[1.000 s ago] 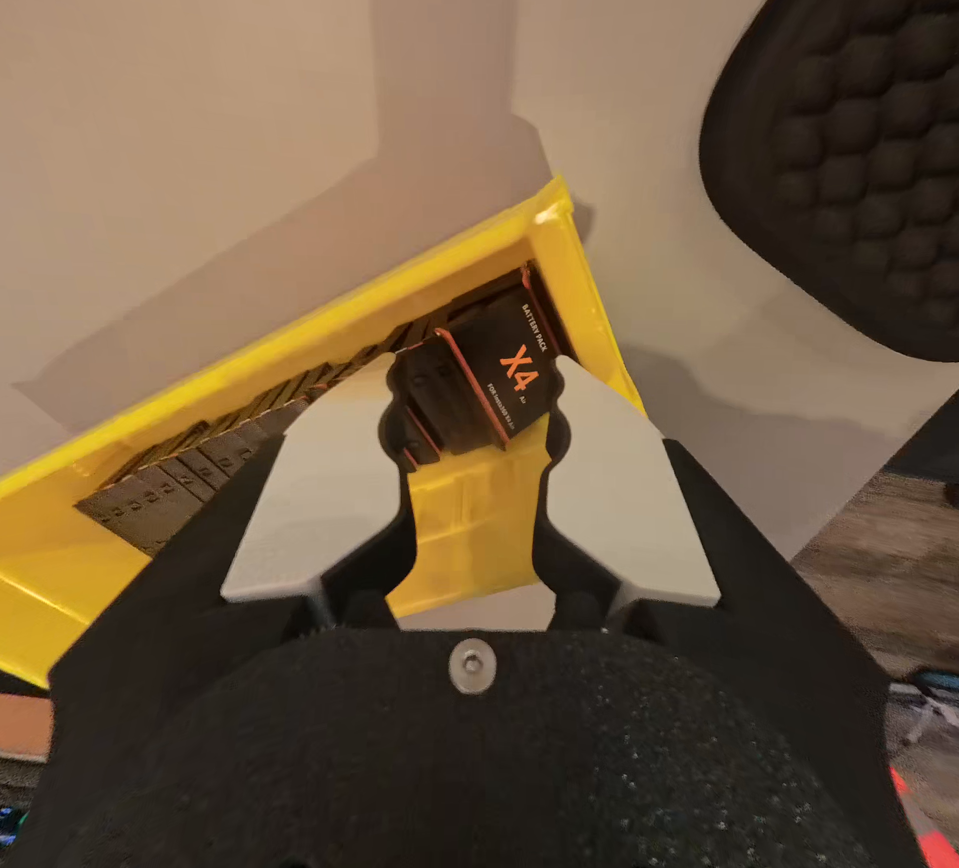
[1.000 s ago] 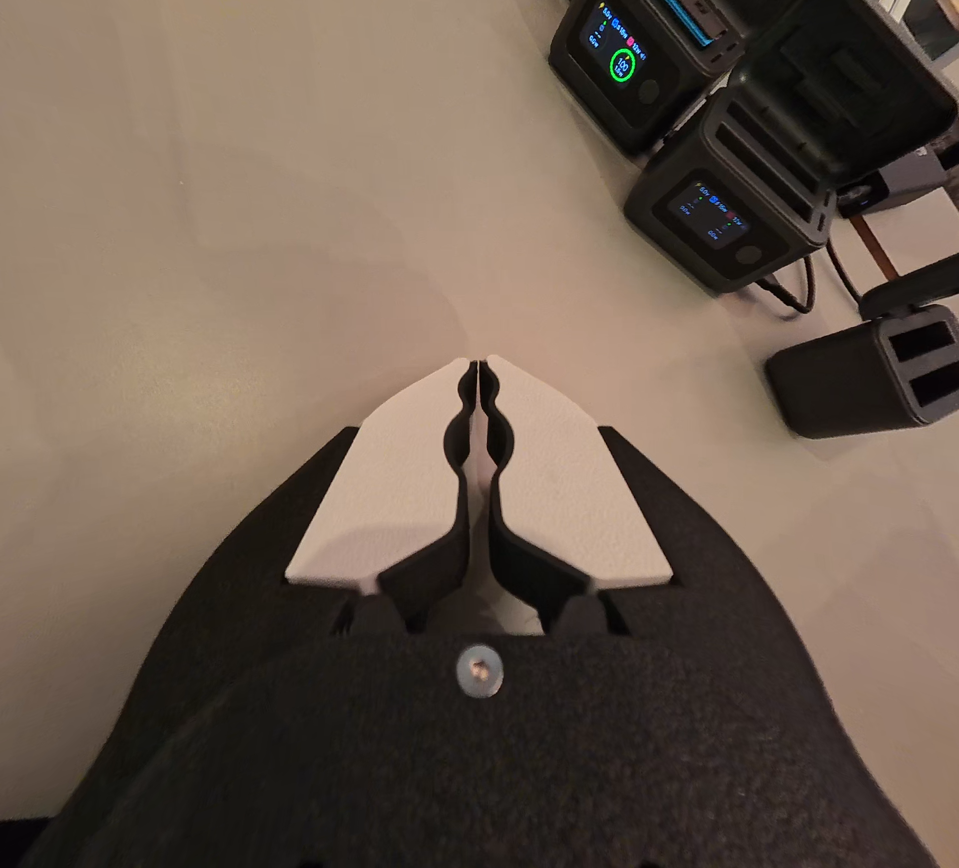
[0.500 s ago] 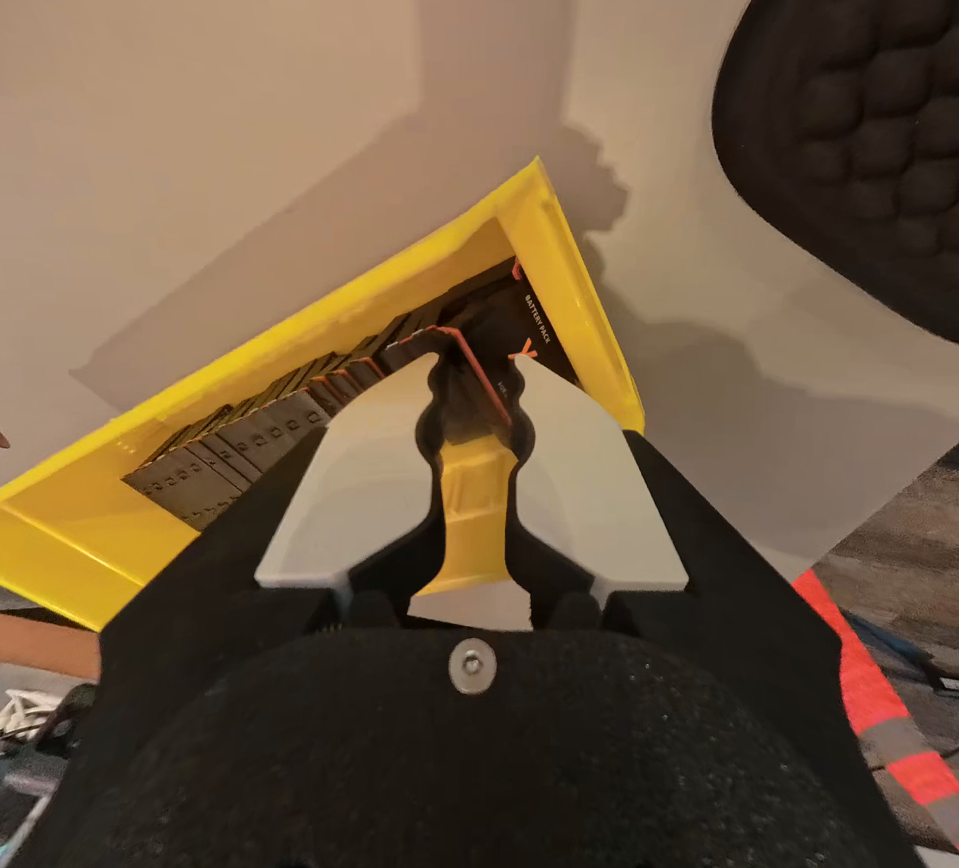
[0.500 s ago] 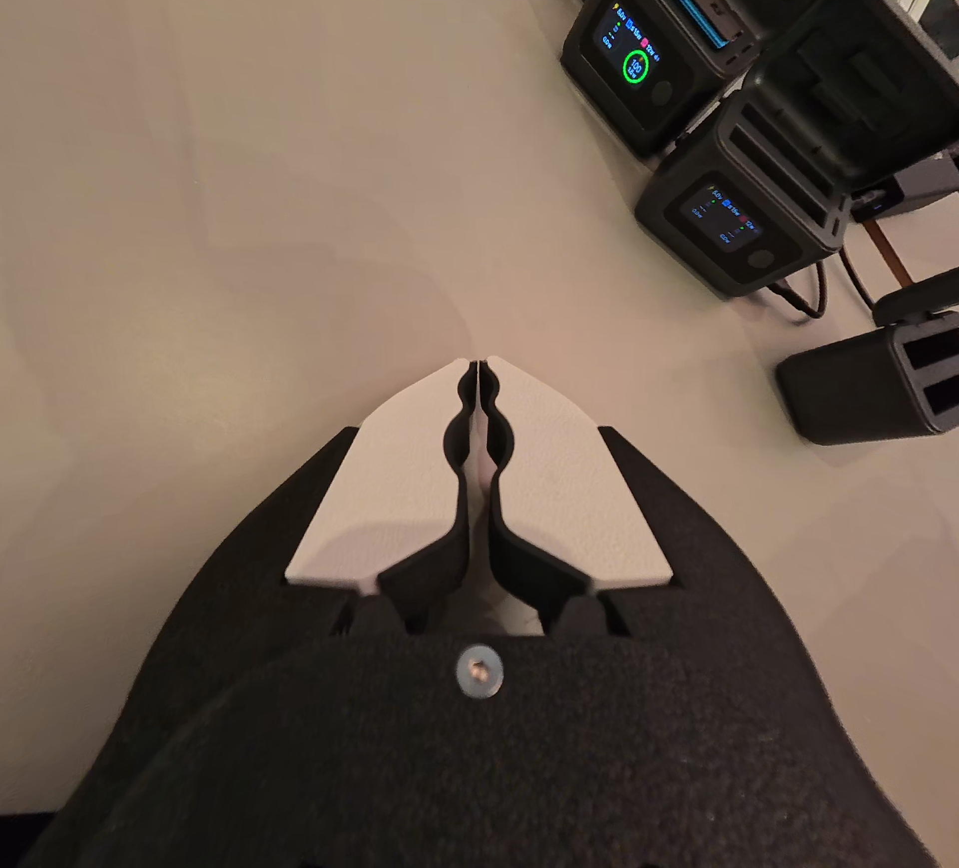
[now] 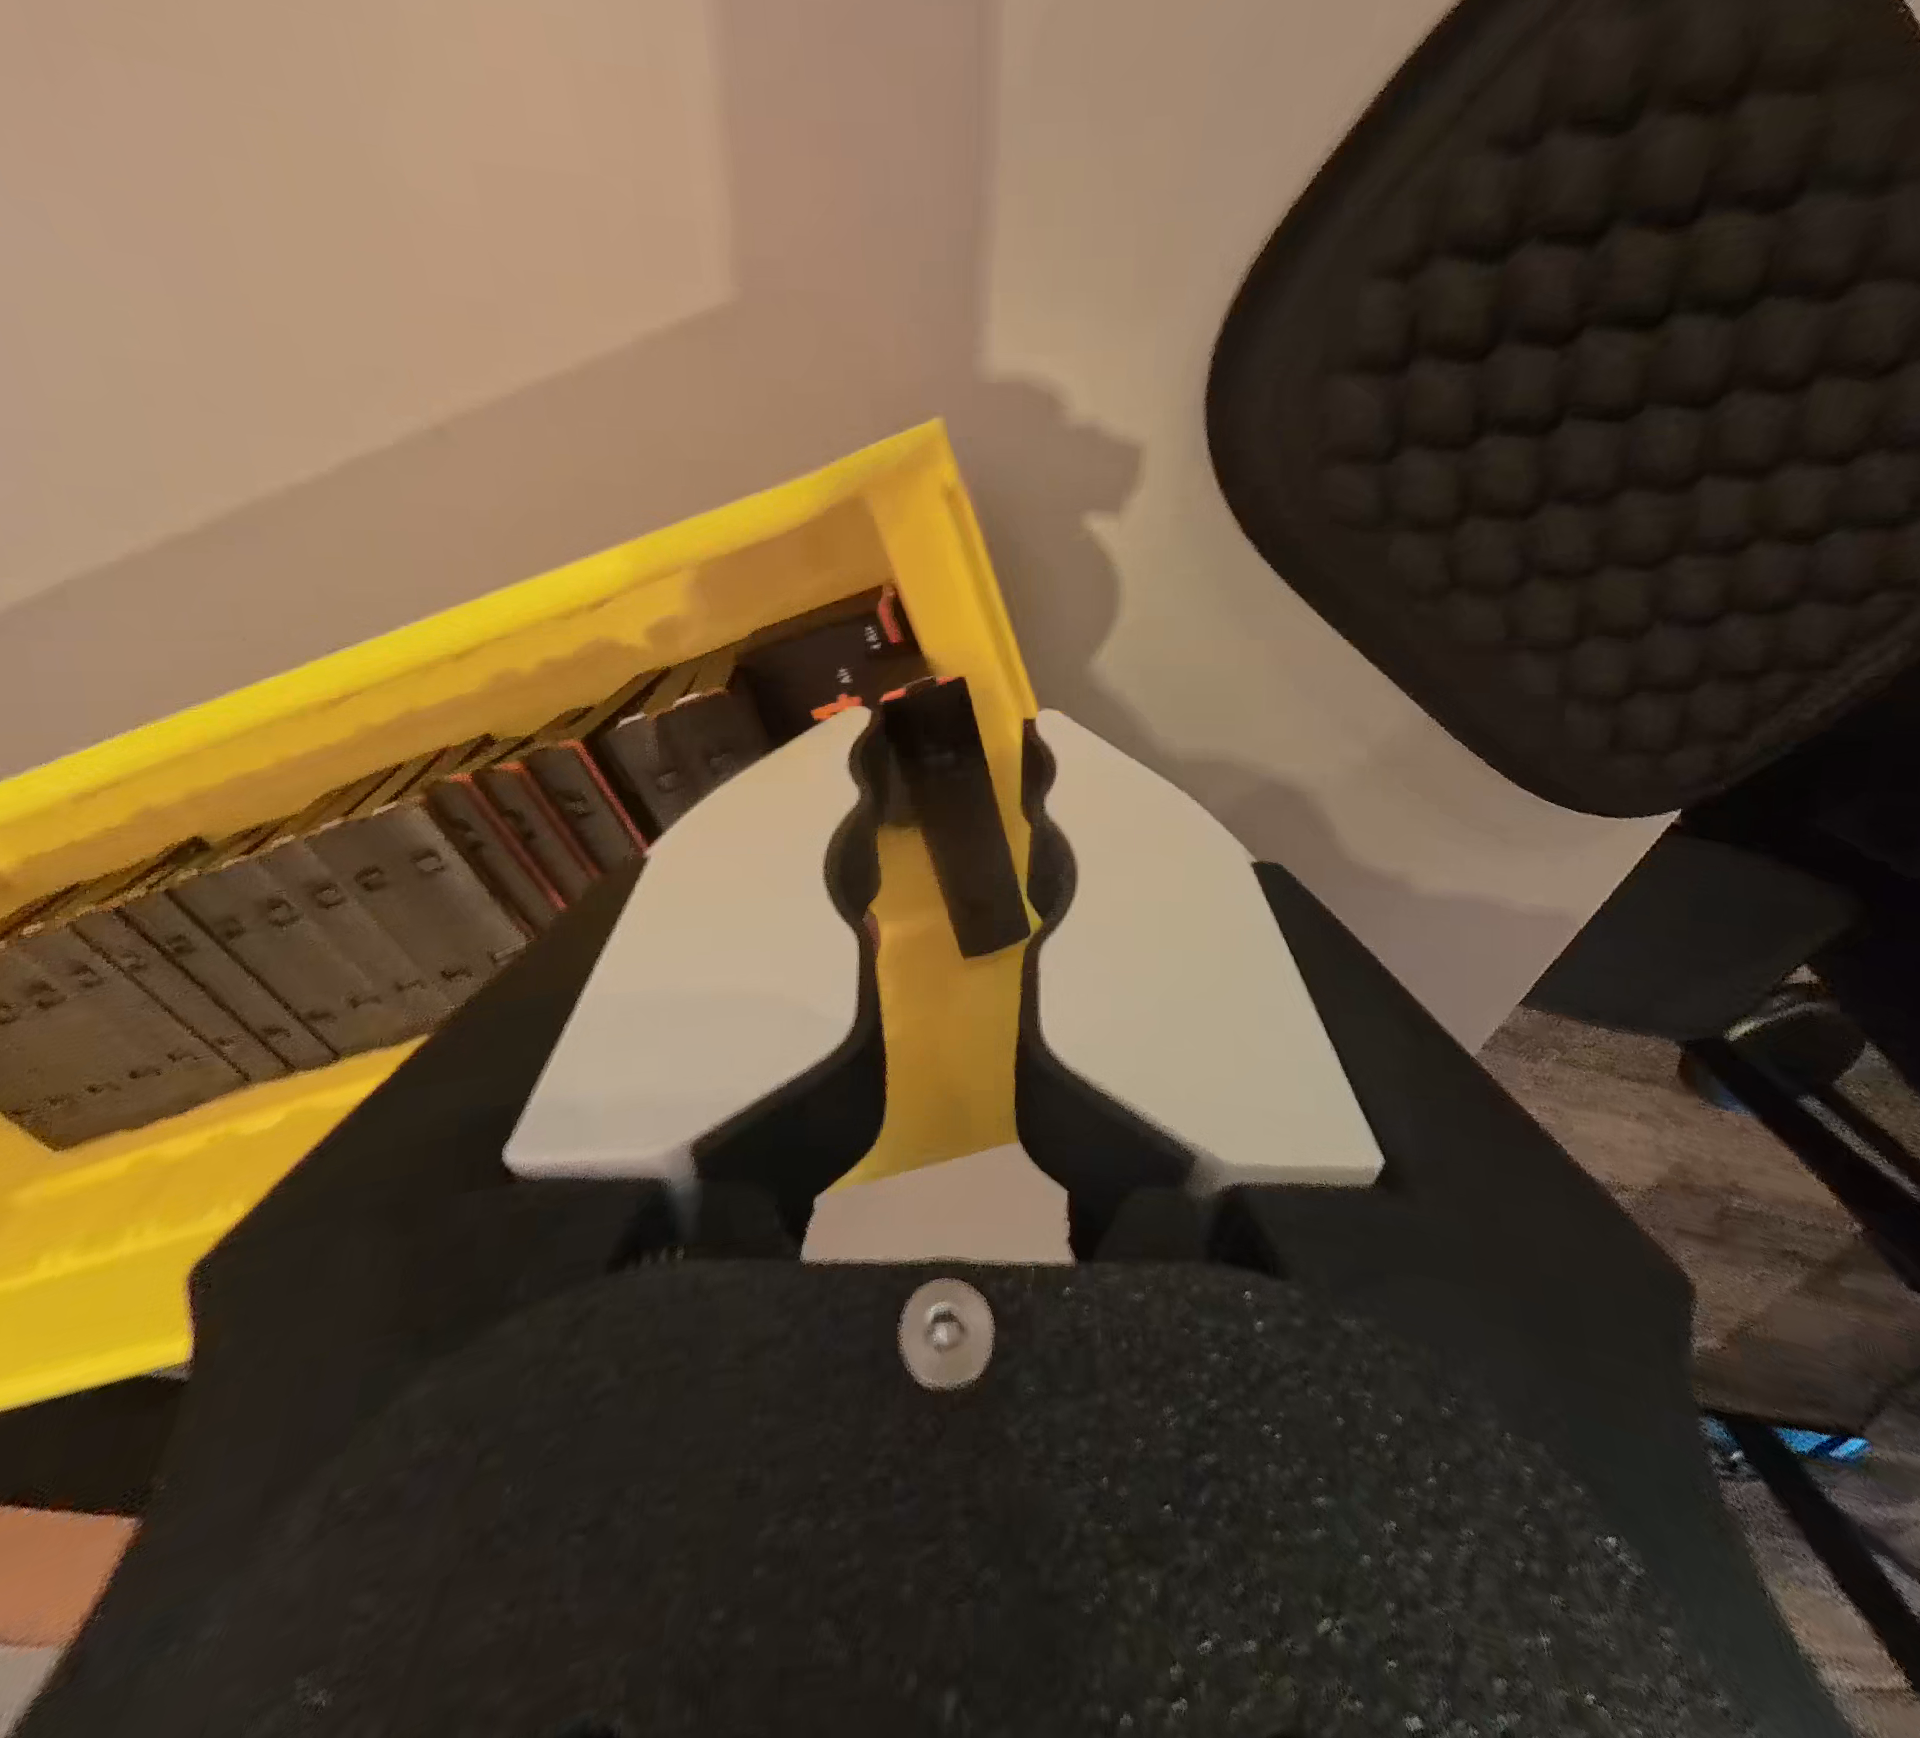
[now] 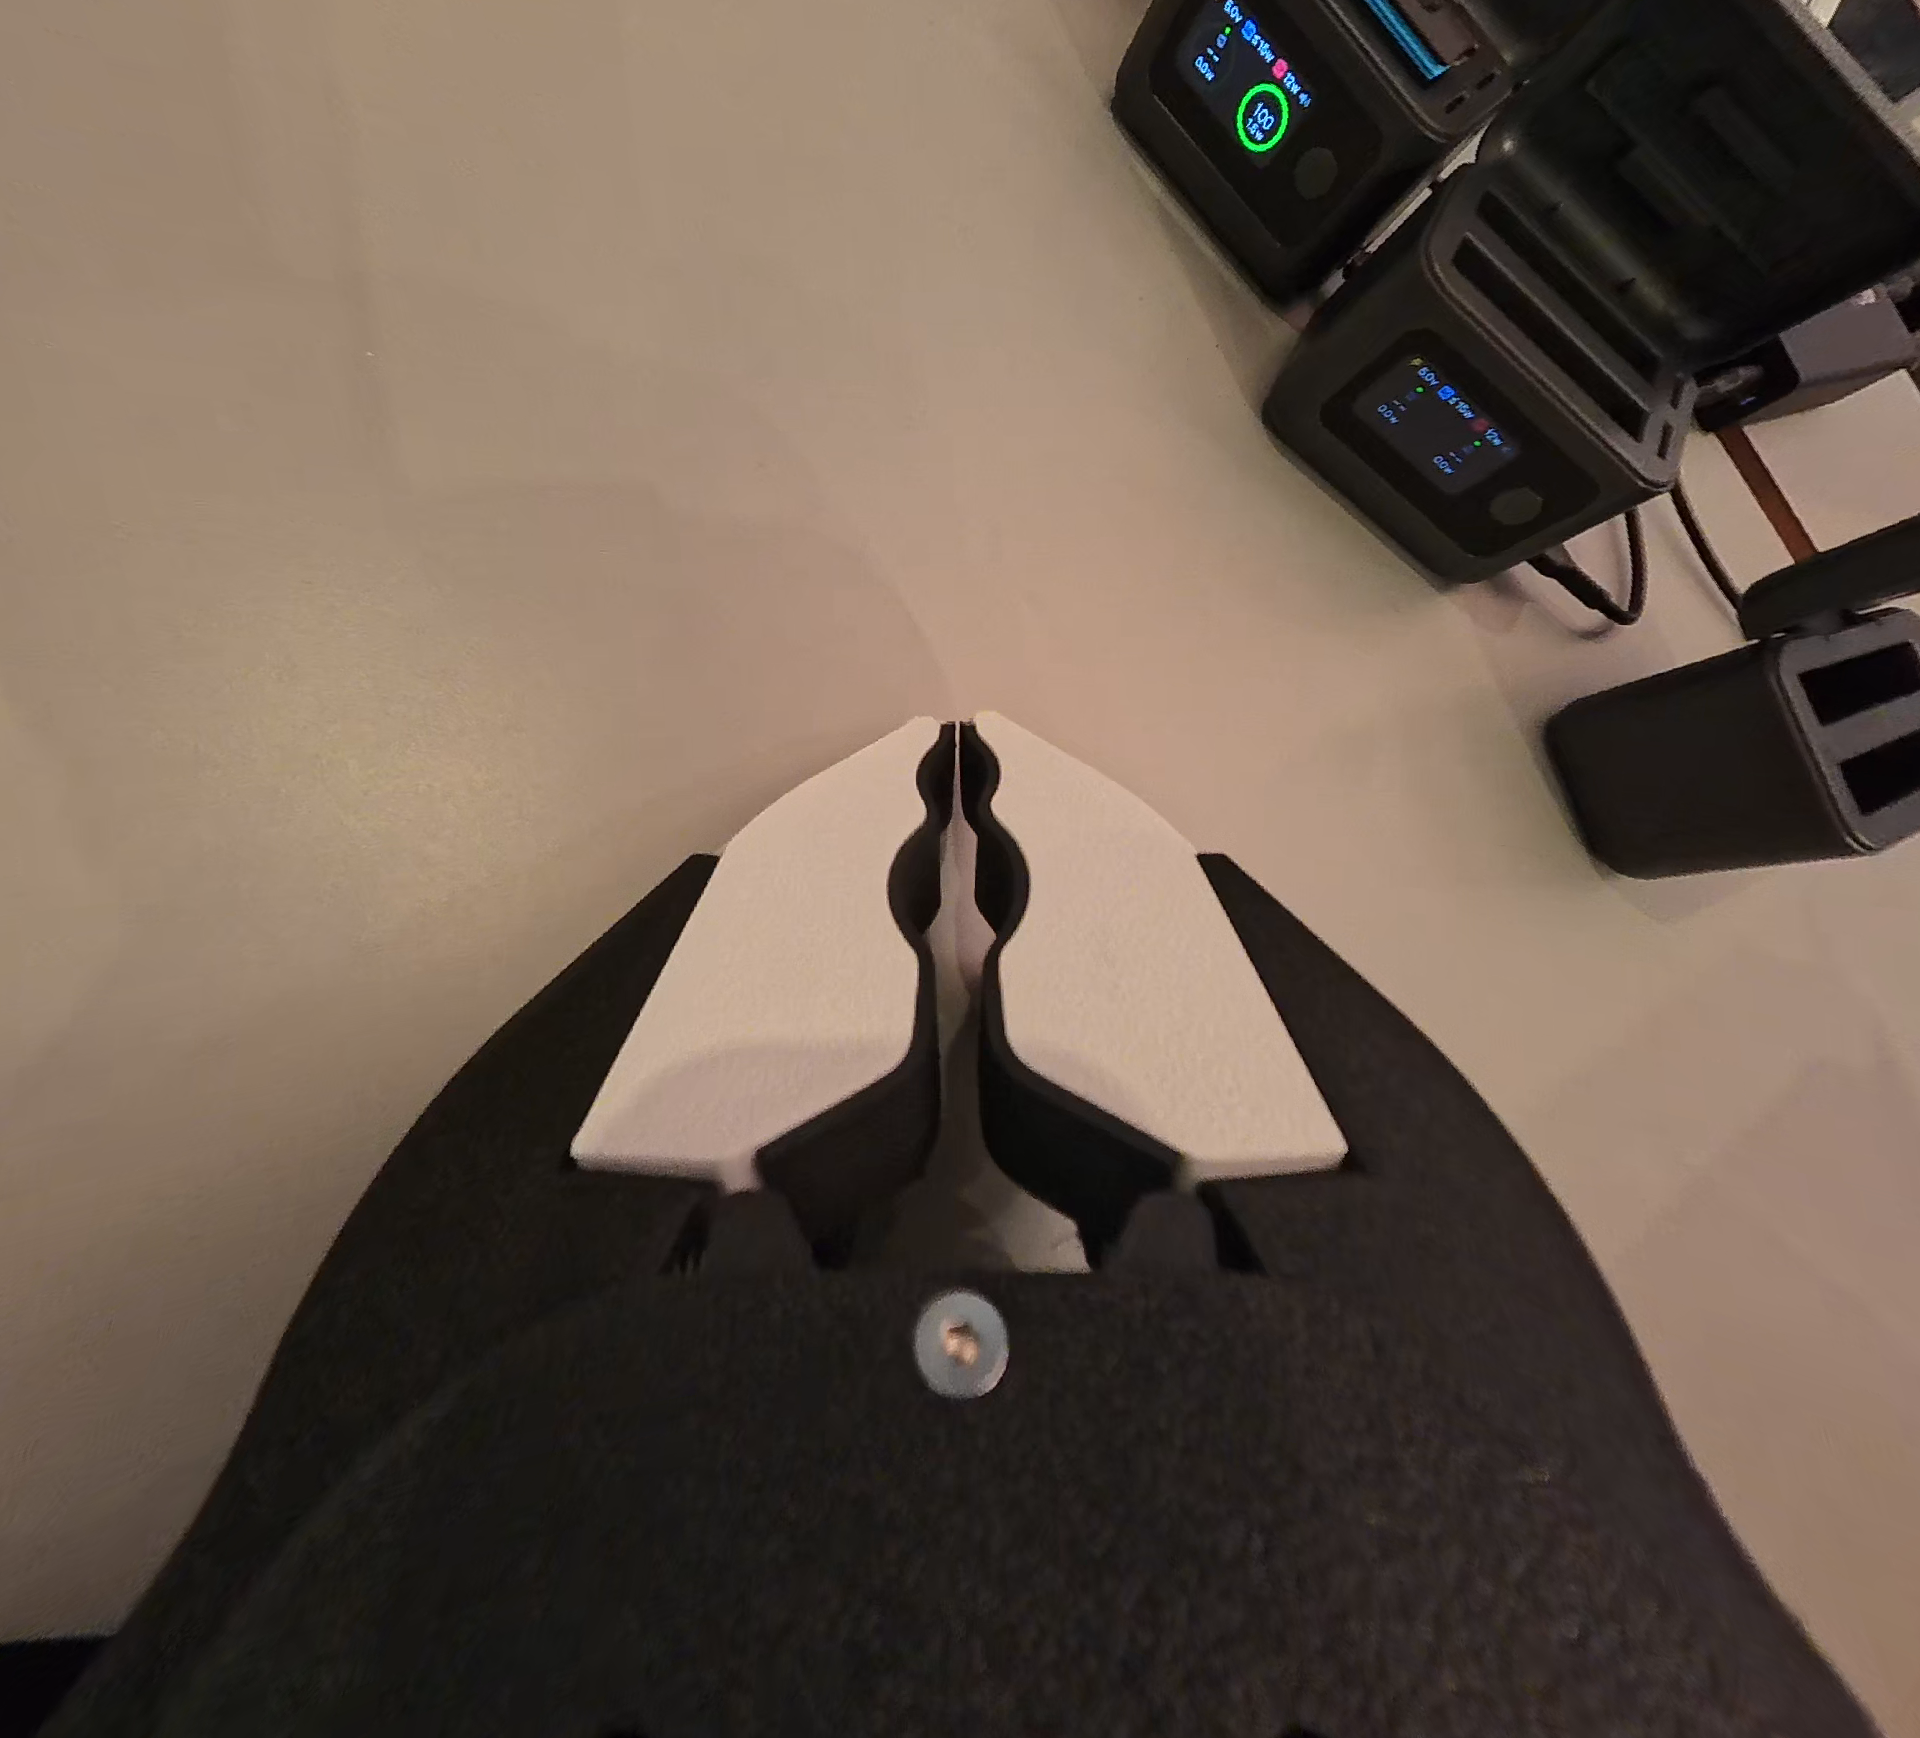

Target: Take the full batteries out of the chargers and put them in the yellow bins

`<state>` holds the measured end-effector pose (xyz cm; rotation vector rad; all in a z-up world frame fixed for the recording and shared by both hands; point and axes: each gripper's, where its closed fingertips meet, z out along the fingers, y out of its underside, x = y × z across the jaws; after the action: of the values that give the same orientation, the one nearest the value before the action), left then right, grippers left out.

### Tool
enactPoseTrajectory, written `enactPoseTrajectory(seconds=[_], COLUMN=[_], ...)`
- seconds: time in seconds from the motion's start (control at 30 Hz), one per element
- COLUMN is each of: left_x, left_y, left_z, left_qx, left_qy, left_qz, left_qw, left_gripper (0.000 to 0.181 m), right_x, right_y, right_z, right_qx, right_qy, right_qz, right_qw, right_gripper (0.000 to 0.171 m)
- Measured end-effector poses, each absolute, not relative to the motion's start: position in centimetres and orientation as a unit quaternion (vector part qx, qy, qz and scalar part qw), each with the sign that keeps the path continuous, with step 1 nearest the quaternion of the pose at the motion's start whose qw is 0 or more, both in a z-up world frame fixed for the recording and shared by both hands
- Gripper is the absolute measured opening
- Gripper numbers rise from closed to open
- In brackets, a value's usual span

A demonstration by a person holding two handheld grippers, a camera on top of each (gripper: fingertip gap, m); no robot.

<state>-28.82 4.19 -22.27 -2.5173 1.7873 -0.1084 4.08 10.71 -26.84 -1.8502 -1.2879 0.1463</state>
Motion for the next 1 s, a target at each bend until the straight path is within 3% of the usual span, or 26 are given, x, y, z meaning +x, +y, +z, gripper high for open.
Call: enactPoseTrajectory(seconds=[0.1, 0.53, 1.0], left_x=[-29.4, -29.8, -27.6], left_y=[4.1, 3.7, 4.2], left_z=[-23.0, -22.8, -17.5], left_qx=[-0.800, -0.817, -0.791], left_qy=[0.600, 0.576, 0.594], left_qz=[0.008, 0.015, 0.069], left_qw=[0.012, -0.007, 0.130], left_gripper=[0.037, 0.021, 0.015], right_x=[4.1, 4.0, 3.8], right_y=[10.7, 10.6, 10.7], right_z=[-26.8, -26.6, -25.2], right_qx=[-0.741, -0.738, -0.724], right_qy=[-0.515, -0.519, -0.510], right_qz=[0.058, 0.059, 0.061], right_qw=[0.427, 0.428, 0.461], right_gripper=[0.000, 0.000, 0.000])
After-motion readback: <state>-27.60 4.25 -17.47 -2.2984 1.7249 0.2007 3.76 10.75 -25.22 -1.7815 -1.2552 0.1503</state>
